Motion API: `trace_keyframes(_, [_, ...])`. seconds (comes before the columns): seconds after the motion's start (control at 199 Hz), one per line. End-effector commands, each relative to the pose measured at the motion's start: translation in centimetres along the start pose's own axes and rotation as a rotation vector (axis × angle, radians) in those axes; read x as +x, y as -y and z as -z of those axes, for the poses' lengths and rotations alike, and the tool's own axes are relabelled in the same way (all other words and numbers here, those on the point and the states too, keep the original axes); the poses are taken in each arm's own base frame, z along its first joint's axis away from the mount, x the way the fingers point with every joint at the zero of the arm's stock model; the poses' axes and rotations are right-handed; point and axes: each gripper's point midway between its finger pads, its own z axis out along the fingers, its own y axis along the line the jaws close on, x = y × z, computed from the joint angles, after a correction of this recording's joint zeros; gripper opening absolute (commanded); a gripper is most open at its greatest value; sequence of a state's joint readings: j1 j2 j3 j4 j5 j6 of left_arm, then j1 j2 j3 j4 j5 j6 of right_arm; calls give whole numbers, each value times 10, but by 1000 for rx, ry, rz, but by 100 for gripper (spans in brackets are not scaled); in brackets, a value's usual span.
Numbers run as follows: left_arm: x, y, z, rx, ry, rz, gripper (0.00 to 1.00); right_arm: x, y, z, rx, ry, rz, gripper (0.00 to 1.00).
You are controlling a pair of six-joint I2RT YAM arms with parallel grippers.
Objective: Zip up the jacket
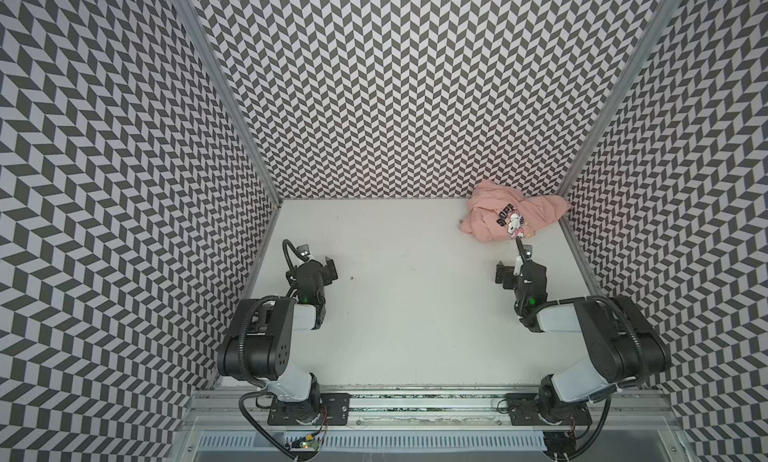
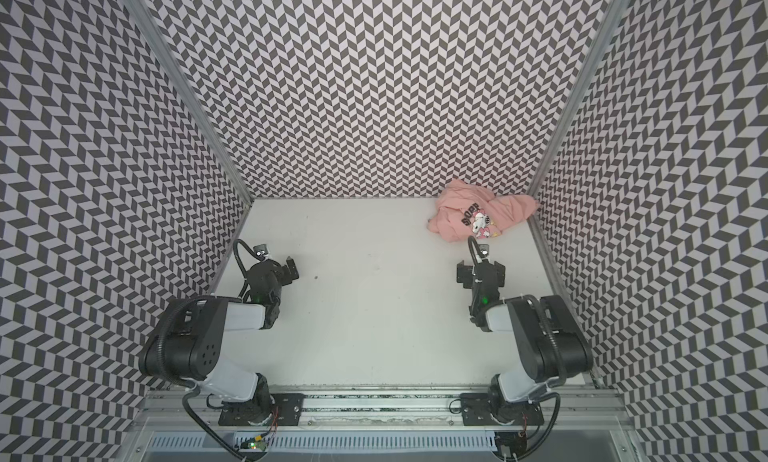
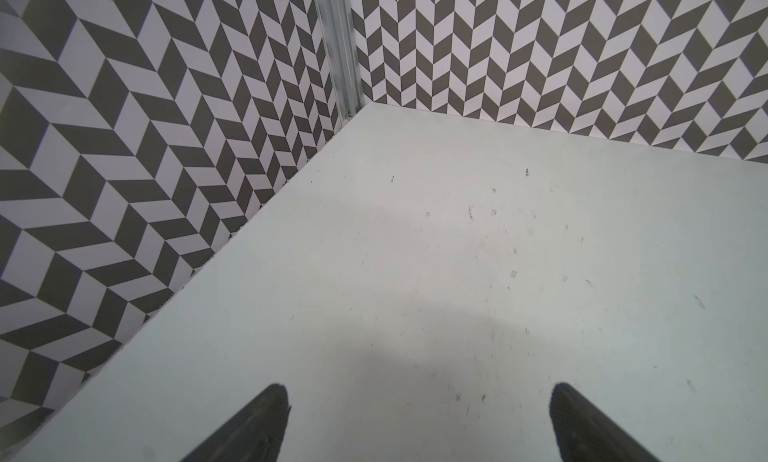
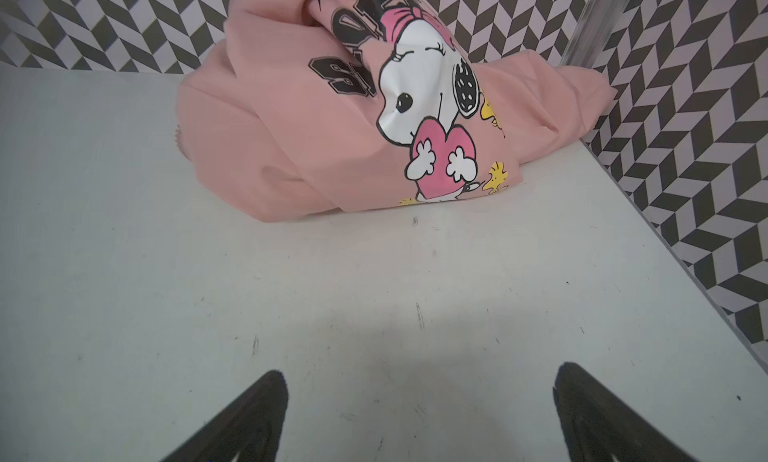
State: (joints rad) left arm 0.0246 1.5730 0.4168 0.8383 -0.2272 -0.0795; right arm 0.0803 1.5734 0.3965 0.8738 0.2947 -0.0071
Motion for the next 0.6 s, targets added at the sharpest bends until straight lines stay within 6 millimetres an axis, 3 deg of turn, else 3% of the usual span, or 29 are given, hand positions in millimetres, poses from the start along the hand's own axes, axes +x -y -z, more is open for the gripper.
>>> trace_keyframes(0.0, [-10,1,2,-2,38,7,100,-10,-1,0,-10,44,-7,100])
trace_keyframes(0.599, [-11,1,3,-2,40,7,100,-10,-1,0,-9,45,-9,100])
